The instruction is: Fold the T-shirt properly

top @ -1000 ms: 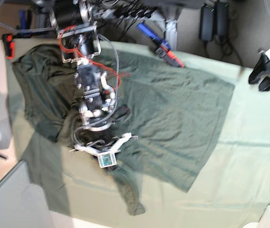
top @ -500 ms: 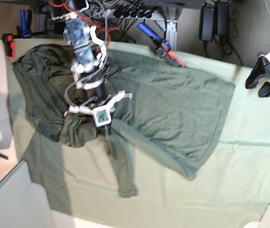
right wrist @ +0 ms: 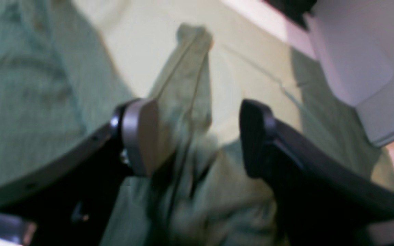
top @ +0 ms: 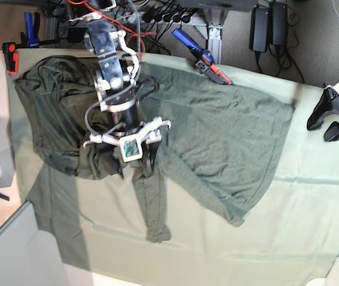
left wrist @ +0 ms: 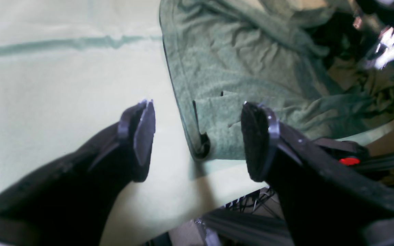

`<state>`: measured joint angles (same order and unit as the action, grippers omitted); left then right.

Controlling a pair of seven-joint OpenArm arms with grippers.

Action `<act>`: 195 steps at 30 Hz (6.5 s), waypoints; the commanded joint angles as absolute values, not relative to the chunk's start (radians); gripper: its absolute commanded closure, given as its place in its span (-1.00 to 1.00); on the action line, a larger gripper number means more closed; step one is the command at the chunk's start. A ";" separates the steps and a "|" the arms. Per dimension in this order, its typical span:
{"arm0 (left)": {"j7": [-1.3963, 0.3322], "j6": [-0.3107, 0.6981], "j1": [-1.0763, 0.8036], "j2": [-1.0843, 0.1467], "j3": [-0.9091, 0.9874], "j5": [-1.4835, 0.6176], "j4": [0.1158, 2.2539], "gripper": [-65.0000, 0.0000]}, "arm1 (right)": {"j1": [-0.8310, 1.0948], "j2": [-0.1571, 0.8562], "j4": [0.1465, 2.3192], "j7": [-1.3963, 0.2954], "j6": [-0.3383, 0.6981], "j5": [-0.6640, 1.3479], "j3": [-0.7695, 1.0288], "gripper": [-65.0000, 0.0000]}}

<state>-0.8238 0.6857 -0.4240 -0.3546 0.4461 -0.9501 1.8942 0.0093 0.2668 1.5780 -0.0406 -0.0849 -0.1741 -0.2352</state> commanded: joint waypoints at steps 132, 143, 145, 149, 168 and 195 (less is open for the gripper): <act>-0.549 0.632 0.287 -0.362 0.034 -0.571 1.284 -0.31 | -0.202 0.402 1.264 -0.376 0.109 0.113 0.184 -0.36; -0.372 0.631 0.518 -0.259 -0.206 -0.303 0.981 -0.31 | -0.202 0.420 1.208 -0.376 0.109 0.132 0.184 -0.36; -0.323 0.604 0.558 -0.241 -0.253 -0.250 0.907 -0.31 | -0.202 0.420 1.208 -0.378 0.109 0.139 0.184 -0.36; -0.184 0.506 0.614 -0.212 -0.332 -0.157 0.760 -0.31 | -0.201 0.420 1.208 -0.405 0.109 0.139 0.184 -0.36; -0.161 0.460 0.676 -0.165 -0.456 -0.113 0.645 -0.29 | -0.201 0.421 1.208 -0.427 0.077 0.133 0.194 -0.36; -0.184 0.460 0.675 -0.164 -0.456 -0.115 0.645 -0.29 | -0.421 0.485 0.849 -0.342 0.211 0.183 0.309 -0.36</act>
<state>-0.1867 0.4500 0.6456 -0.1635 -0.4580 -0.1177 0.6342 -0.3969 0.4625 0.8352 -0.3664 0.2047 0.1799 0.3019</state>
